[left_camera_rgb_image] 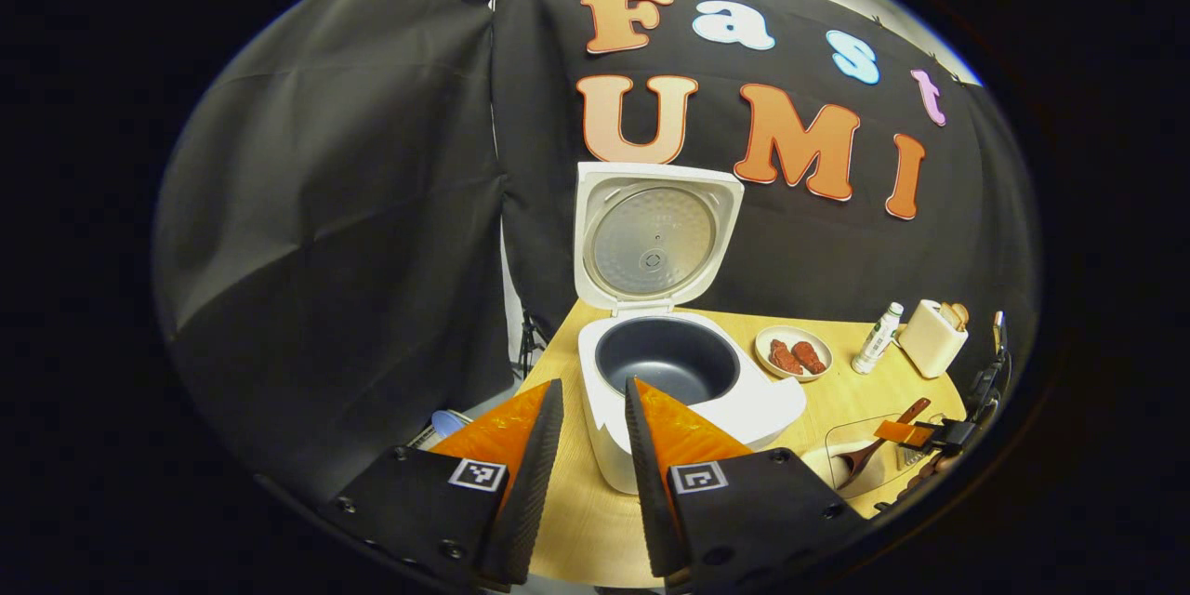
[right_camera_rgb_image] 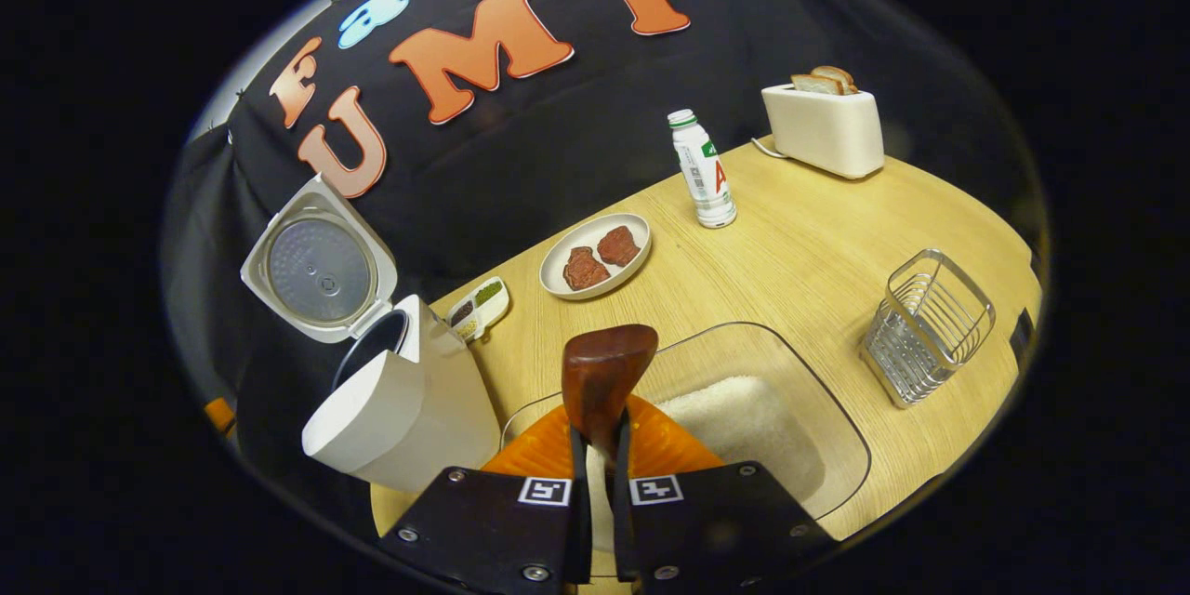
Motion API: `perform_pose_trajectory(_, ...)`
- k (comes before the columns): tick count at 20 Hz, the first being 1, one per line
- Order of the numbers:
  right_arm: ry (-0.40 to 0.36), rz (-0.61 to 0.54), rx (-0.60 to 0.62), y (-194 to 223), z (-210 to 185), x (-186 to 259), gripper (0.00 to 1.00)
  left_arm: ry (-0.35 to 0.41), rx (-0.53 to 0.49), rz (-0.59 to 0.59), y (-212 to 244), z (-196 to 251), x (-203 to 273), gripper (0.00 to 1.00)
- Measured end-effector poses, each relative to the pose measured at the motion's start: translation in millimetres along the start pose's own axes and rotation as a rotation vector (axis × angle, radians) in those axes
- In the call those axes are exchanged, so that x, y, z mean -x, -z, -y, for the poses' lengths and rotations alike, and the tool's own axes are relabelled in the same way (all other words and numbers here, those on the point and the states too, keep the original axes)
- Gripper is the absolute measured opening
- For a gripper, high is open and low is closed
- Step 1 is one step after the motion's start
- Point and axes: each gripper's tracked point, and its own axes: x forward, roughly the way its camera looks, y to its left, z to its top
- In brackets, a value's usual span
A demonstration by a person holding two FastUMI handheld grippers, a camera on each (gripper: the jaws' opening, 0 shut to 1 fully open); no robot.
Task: Close the left gripper, press the button to open the rice cooker; take a wooden spoon from the chopstick holder with the right hand, scoop a spoonful of rice and pour it into the rice cooker, then put the wooden spoon back into the chopstick holder.
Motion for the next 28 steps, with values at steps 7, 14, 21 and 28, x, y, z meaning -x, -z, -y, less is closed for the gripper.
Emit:
perform_pose_trajectory(7, -0.103, -0.096, -0.184, 0.2, 1.4, -1.6, 0.09, 0.006, 0.008, 0.000, 0.0, 14.2, -2.8, 0.51)
perform_pose_trajectory(14, -0.196, -0.170, -0.384, -3.6, 19.7, -0.2, 0.09, 0.006, 0.017, -0.004, -3.0, 35.2, -2.8, 0.51)
perform_pose_trajectory(21, -0.290, -0.174, -0.483, -35.6, 41.5, 6.1, 0.08, 0.008, 0.039, 0.006, -8.7, 66.4, -4.8, 0.51)
perform_pose_trajectory(28, -0.400, -0.131, -0.618, -86.8, 53.8, 27.3, 0.08, 0.025, 0.076, 0.022, -12.4, 96.4, -7.5, 0.52)
